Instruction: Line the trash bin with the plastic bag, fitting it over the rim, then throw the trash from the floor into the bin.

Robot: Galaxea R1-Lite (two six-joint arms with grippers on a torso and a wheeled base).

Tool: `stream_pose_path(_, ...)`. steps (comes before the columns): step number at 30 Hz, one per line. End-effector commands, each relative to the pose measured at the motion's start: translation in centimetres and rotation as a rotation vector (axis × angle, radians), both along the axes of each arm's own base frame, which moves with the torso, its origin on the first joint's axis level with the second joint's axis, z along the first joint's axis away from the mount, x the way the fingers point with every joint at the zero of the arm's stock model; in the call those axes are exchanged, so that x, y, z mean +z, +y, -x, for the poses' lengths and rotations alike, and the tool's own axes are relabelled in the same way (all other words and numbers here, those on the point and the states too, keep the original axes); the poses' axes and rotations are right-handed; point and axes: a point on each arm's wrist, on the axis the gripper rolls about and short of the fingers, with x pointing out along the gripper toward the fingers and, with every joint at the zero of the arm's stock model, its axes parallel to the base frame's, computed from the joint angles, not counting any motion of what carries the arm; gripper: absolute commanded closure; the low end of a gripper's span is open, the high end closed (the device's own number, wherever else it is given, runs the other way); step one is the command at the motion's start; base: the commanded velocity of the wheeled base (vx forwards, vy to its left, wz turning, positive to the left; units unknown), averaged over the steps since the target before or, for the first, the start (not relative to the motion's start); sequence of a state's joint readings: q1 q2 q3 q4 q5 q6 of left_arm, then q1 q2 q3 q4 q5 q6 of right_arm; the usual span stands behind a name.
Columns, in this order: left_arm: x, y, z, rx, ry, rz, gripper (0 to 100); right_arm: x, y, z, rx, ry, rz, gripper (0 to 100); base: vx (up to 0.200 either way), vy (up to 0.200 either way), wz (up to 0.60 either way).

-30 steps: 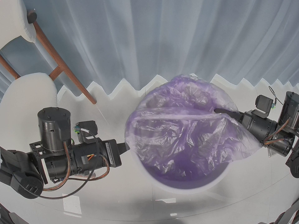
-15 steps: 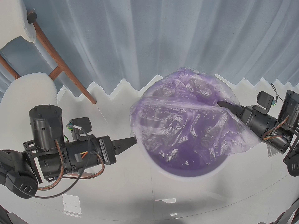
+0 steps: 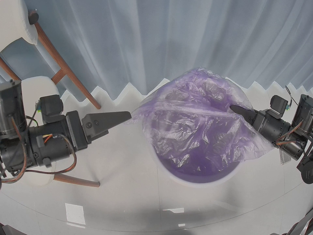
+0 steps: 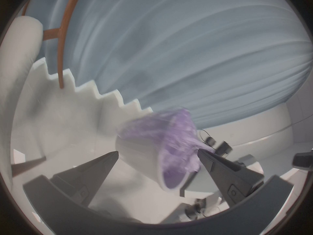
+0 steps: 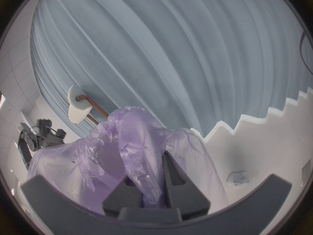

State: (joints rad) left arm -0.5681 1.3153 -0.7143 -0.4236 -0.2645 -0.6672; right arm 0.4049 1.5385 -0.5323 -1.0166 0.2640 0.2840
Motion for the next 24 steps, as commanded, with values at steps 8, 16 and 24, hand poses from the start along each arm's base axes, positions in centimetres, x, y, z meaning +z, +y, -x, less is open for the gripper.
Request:
stream_pose_path(8,3.4,-4.8,4.0,-0.207,0.104,0.100,0,-1.0,-0.2,0.5,0.001,-0.046,0.117,100,0.000,0.000,0.00)
stream_pose_path(16,2.4,-9.0,1.9,-0.214,0.387,0.244,0,-1.1,-0.1,0.4,0.001,-0.052,0.118,100,0.000,0.000,0.00)
stream_pose_path(24,-1.2,-11.7,-0.9,-0.179,0.524,0.223,0,-1.1,-0.1,0.3,-0.022,-0.052,0.120,100,0.000,0.000,0.00)
